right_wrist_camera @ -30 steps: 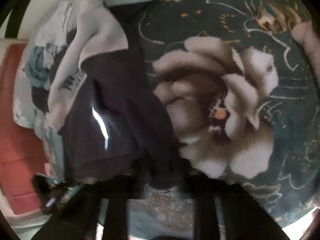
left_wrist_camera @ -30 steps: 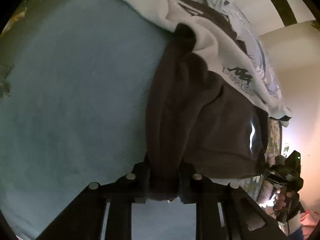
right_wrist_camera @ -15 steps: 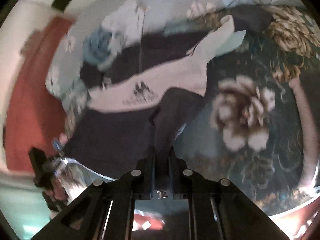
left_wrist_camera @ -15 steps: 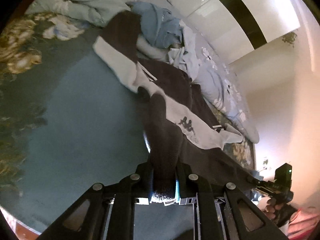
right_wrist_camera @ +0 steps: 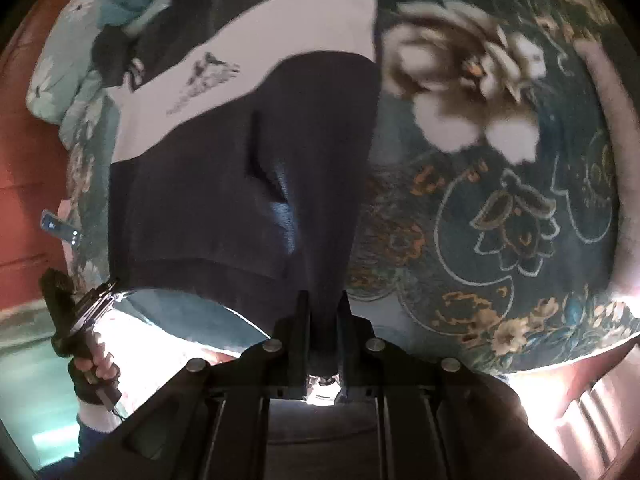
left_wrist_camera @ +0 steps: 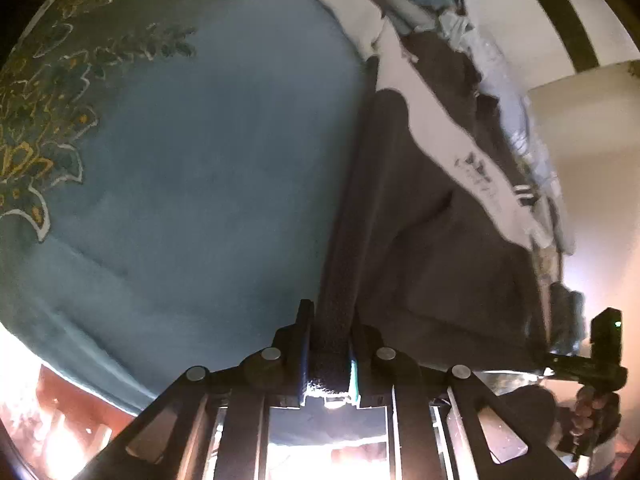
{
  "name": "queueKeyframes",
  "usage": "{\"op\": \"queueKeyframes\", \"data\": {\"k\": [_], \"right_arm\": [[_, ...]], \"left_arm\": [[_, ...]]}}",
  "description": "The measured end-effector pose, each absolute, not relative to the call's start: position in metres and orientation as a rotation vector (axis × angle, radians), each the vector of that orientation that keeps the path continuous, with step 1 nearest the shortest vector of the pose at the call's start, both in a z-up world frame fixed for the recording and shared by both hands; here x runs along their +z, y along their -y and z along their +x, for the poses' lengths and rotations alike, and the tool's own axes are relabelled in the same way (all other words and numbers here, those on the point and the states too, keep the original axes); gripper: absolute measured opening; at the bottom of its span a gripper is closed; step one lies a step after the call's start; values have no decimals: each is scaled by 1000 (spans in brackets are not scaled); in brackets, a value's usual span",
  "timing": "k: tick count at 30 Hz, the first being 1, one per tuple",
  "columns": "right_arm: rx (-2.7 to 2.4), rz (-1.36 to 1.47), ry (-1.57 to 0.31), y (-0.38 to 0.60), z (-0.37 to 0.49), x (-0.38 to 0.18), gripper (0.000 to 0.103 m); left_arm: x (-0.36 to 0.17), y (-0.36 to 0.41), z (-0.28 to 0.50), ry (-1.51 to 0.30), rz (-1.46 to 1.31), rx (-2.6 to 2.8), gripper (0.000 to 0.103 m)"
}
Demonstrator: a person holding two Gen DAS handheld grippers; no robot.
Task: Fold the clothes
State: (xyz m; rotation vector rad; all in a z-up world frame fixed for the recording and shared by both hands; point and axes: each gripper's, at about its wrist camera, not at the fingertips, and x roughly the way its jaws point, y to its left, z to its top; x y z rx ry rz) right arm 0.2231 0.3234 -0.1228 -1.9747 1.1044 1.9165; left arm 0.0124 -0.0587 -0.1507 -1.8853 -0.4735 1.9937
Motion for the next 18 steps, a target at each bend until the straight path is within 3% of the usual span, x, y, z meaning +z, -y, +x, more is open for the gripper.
{"op": "queueKeyframes", "data": {"k": [6, 9, 11, 13, 18], "right_arm": [[1892, -1989, -1097, -325, 220, -135, 12], [1884, -2005, -1085, -327, 216, -138, 14], [1894, -1997, -1083, -329, 215, -133, 22], [1919, -1977, -1073, -334, 214, -124, 39], [2028, -1873, -965, -350, 207, -89, 47]], "left_arm": [[-161, 43, 10, 350, -1908, 2015, 16], [-161, 52, 9, 404, -1897, 1986, 20], [-159, 57, 7, 461, -1883, 1964, 24], [-152, 63, 3, 477, -1873, 1975, 29], [-132, 79, -20, 436, -1834, 2051, 42]]}}
